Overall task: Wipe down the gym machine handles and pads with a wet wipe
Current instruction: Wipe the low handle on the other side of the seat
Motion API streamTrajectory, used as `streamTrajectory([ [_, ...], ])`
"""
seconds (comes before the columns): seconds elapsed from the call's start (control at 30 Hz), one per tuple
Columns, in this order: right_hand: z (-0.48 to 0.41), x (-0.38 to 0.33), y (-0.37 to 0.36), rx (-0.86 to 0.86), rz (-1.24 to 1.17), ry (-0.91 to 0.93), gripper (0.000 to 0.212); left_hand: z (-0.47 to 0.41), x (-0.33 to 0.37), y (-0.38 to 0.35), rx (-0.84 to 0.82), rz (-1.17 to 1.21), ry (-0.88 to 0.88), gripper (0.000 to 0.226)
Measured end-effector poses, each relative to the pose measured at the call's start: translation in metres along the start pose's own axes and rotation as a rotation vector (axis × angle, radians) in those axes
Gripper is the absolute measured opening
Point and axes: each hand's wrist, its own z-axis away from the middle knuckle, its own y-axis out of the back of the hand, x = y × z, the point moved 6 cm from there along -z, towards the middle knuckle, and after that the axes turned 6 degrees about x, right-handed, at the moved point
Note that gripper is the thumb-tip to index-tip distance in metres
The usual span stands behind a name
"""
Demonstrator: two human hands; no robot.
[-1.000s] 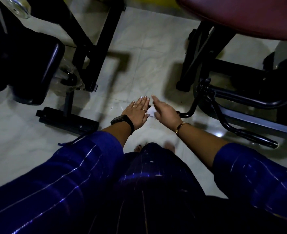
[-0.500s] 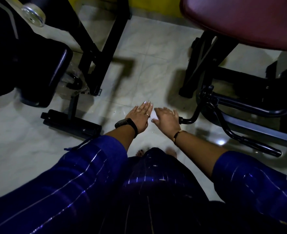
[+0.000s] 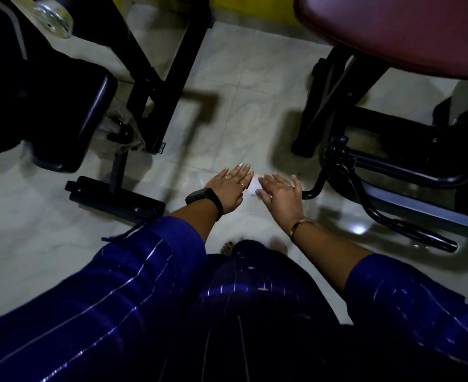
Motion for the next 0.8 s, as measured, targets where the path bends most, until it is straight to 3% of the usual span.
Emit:
streamTrajectory([
  [0.1,-0.018,0.008,-0.005,-0.076,-0.003,-0.142,0.043,0.001,-0.001,-0.003,0.007,0.002,0.012,0.066],
  [0.2,-0.036,0.001,-0.008,-0.168,0.013,-0.135,0.041,0.002,-0.002,-0.007,0.011,0.019,0.02,0.068],
  [0.4,-0.01,-0.006,0.002,0.005,-0.035,0.003,0.032,-0.001,-0.003,-0.005,0.026,0.016,0.008,0.067],
  [0.57,0.019,0.026,0.004,0.053,-0.099,-0.095,0.046,-0.009,0.0,-0.002,0.031,-0.008,-0.01,0.066],
  [0.8,-0.023,0.027,0.0,0.001,-0.131,-0.291,0.026,-0.013,0.0,-0.005,0.014,-0.002,-0.012,0.066],
])
